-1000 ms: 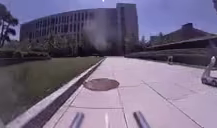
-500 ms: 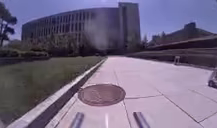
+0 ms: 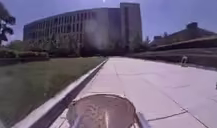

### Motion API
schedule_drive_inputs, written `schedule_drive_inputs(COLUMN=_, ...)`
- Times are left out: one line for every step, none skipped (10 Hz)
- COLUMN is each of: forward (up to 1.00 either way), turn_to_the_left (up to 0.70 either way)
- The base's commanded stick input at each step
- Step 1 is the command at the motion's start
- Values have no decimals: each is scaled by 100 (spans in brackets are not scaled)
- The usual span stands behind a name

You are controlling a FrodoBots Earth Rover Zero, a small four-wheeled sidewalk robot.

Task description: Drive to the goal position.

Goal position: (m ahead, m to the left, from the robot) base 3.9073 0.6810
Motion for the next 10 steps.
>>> schedule_drive_inputs(forward=100, turn_to_the_left=-22)
schedule_drive_inputs(forward=100, turn_to_the_left=-27)
schedule_drive_inputs(forward=100, turn_to_the_left=-27)
schedule_drive_inputs(forward=100, turn_to_the_left=-19)
schedule_drive_inputs(forward=100, turn_to_the_left=-1)
schedule_drive_inputs(forward=100, turn_to_the_left=0)
schedule_drive_inputs(forward=100, turn_to_the_left=0)
schedule_drive_inputs(forward=100, turn_to_the_left=0)
schedule_drive_inputs(forward=100, turn_to_the_left=0)
schedule_drive_inputs(forward=100, turn_to_the_left=0)
